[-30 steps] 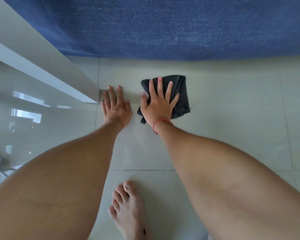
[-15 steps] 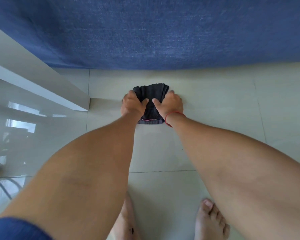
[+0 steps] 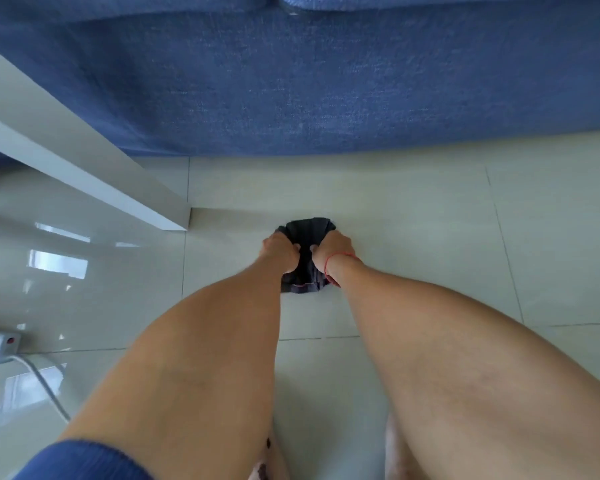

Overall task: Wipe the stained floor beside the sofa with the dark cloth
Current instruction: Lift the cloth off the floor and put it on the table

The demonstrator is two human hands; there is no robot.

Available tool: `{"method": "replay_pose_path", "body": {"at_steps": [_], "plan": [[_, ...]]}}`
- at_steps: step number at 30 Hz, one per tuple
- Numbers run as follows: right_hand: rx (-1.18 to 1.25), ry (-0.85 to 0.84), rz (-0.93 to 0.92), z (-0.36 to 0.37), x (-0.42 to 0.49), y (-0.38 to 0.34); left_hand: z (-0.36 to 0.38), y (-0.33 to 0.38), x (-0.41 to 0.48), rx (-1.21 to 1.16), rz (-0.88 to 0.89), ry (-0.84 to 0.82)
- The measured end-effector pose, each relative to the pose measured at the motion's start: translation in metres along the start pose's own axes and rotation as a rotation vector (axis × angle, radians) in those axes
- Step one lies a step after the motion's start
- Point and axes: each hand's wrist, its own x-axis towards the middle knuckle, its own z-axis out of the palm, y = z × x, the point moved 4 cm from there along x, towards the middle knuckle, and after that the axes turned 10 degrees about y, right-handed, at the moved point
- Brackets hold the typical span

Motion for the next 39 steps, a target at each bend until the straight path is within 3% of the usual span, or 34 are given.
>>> {"method": "replay_pose_path", "body": {"at_steps": [6, 14, 20, 25, 30, 39], "plan": [[0.109, -0.059, -0.034, -0.058, -0.051, -0.011, -0.049, 0.002, -0.060, -0.238, 0.030, -0.024], [0.369, 0.272, -0.284, -0.210, -0.151, -0.090, -0.220, 0.051, -0.167, -0.442, 0.188, 0.352], [0.474, 0.408, -0.392, -0.261, -0.230, -0.113, -0.291, 0.050, -0.249, -0.540, 0.258, 0.503], [0.513, 0.433, -0.453, -0.269, -0.292, -0.130, -0.320, 0.018, -0.302, -0.689, 0.191, 0.621], [0.510, 0.408, -0.584, -0.256, -0.353, -0.170, -0.359, -0.046, -0.344, -0.689, 0.117, 0.821], [0.473, 0.208, -0.802, -0.145, -0.443, -0.255, -0.380, -0.217, -0.378, -0.637, -0.176, 0.941]]}}
